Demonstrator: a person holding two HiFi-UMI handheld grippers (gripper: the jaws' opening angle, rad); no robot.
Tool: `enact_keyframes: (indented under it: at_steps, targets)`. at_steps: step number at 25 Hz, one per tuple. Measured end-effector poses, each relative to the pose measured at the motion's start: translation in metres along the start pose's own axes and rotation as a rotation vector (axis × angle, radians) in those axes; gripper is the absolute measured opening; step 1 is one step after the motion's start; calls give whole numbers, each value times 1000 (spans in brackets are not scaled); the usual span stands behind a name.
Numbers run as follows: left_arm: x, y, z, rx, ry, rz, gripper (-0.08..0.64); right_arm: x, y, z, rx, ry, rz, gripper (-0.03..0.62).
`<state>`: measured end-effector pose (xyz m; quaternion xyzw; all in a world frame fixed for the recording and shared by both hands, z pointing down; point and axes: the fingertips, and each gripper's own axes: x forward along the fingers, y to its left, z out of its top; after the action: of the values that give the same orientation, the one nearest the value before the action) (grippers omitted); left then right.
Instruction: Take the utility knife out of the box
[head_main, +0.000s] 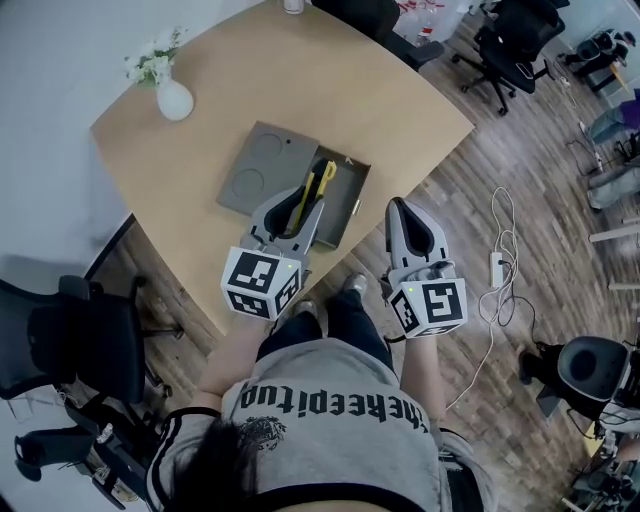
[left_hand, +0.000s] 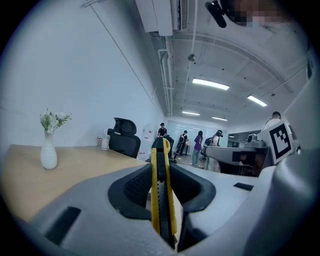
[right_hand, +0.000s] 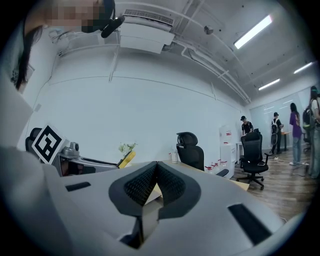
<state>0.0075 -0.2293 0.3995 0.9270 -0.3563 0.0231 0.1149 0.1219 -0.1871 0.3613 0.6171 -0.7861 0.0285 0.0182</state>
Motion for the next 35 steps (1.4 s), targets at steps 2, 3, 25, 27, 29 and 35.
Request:
enact_keyframes:
  at_steps: [2,3,25,27,29,35]
  targets:
    - [-5,-4,5,8,-16,-7,124,-6,3,1,-6,-4,-5,6]
    - [-7,-6,7,12,-24,-11,124,-8,5,2,-8,-7,-8,6]
    - [-37,-31,41,48,-136,-67,124,-43,21,17,-42,-36,-59,6]
    - [-38,-30,43,52,-144,-54,124,-43,21,18,-41,-38,-48,6]
    - [-40,-30,47,54,-155,-41,124,-43,22,20,-42,-41,-37,6]
    - [-51,-36,52,70,-178,3,124,-48,26,25,-54,-43,7,6]
